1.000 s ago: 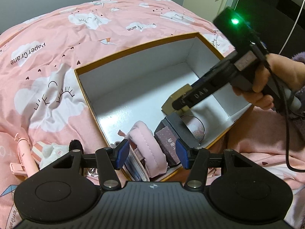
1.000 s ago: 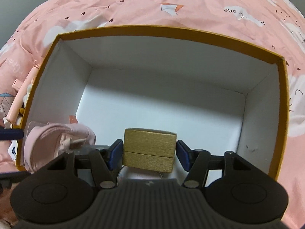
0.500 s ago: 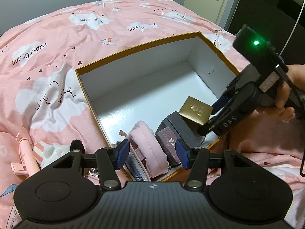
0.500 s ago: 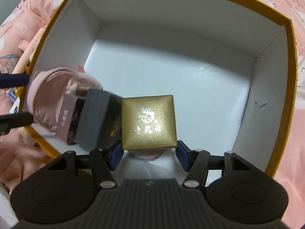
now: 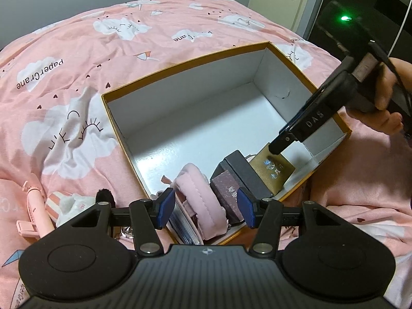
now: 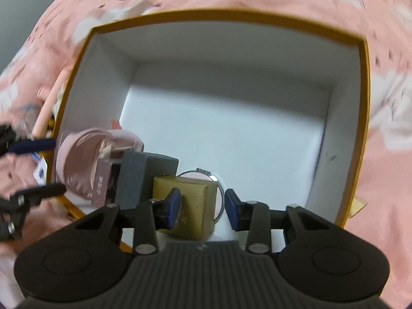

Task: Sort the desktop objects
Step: 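Lower the gold cube into the box beside the dark boxes with the right gripper, then open the right gripper and release the gold cube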

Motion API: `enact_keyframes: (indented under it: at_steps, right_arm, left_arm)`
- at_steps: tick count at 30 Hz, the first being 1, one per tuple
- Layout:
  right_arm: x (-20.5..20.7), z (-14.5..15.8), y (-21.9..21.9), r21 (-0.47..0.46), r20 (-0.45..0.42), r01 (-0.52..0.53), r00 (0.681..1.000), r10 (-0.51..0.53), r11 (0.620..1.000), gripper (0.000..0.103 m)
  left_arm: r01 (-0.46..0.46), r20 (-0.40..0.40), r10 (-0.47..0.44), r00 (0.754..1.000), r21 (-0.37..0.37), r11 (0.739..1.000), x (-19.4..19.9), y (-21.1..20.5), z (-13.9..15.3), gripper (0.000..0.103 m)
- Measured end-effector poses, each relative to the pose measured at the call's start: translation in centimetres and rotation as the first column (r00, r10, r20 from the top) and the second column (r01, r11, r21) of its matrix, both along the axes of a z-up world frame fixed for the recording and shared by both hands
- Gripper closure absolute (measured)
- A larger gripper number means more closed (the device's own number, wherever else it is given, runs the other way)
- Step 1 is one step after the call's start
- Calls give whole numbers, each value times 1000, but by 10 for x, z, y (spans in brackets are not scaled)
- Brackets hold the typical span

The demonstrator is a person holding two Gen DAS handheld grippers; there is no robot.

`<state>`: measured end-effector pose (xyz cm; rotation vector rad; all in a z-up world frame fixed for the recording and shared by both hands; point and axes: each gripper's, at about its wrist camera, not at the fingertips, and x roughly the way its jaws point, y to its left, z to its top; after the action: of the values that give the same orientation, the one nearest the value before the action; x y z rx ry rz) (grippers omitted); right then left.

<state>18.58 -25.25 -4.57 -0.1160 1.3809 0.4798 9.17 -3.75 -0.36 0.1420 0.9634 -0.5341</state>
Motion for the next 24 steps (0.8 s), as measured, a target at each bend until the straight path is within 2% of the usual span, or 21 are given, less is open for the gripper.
enact_keyframes:
  at_steps: [3,5,7,11,14,16,20,24]
  right_arm:
    - [-1,-10,-1,41,-75,58,996,-55,997,65]
    - [-5,-16,-2,57,-118,89,990,-81,994,74]
    - [-12,-20,-5,81,-158,125,981,-111,989,74]
    - [-19,-19,-6,85,-155,128,981,-114,988,75]
    - [-20,-10,-2,53,-102,91,991,-85,994,74]
    - [-19,2,1,52,-39,55,998,-53,997,74]
    - [-10,17,12,126,48,22,998,-28,992,80]
    - [4,14,30,152,82,-1,997,-11,988,81]
  left_arm:
    - [-6,-2,6,1000,1,1000,0,2,0,40]
    - [-10,-4,10,1000,4,1000,2,3,0,40]
    - [-11,-5,11,1000,3,1000,3,2,-1,40]
    - [-1,-7,1,1000,5,1000,3,0,-1,40]
    - [6,-1,-6,1000,4,1000,3,-2,-1,40]
    - [17,5,-17,1000,-5,1000,4,-2,1,46]
    - [22,6,-22,1000,-7,1000,7,-6,2,50]
    - [25,7,-25,1000,5,1000,6,-7,1,57]
